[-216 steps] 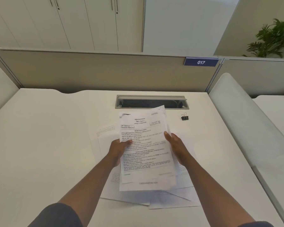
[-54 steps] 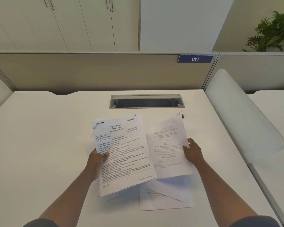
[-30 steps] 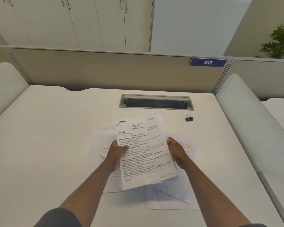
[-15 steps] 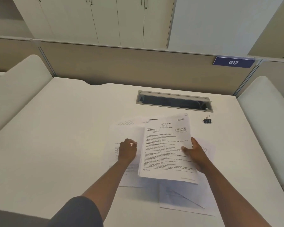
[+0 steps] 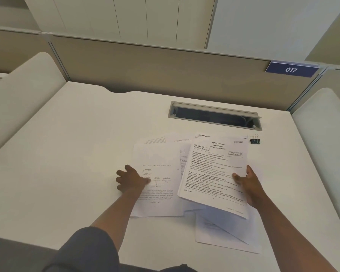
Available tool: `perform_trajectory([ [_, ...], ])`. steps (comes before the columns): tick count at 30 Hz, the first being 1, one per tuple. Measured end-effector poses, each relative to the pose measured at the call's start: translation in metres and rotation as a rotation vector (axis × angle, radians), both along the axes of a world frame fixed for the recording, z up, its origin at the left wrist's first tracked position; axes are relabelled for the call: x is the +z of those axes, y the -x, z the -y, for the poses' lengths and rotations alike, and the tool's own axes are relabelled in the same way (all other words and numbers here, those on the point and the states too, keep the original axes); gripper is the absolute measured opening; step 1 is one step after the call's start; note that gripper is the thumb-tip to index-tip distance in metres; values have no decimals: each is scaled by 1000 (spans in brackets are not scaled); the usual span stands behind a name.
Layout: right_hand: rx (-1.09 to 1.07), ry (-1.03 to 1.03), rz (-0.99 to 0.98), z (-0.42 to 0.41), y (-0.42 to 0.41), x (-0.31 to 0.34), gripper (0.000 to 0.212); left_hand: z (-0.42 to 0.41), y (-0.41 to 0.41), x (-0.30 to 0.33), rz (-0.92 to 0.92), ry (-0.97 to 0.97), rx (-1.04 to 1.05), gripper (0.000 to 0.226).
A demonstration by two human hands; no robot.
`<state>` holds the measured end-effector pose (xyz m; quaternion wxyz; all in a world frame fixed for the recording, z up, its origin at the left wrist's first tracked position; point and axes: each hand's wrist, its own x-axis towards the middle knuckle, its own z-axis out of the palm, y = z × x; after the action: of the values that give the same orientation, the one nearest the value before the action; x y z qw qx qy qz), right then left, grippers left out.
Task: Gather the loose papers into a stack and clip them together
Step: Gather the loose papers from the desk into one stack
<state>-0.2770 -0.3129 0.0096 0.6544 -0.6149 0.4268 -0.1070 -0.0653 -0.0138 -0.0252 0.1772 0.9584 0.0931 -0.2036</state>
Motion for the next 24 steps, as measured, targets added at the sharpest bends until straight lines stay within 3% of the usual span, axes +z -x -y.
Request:
perform_trajectory([
  [4,14,3,6,-5,-2,-2,47,-12,-6,-3,-32,223,47,82],
  [12,32,5,12,-11,-10,-1,48,-31,-12,-7,102,439,11,29],
  [24,-30,-40,64,-13,-14,5,44,-43,-21,-6,72,604,128,24],
])
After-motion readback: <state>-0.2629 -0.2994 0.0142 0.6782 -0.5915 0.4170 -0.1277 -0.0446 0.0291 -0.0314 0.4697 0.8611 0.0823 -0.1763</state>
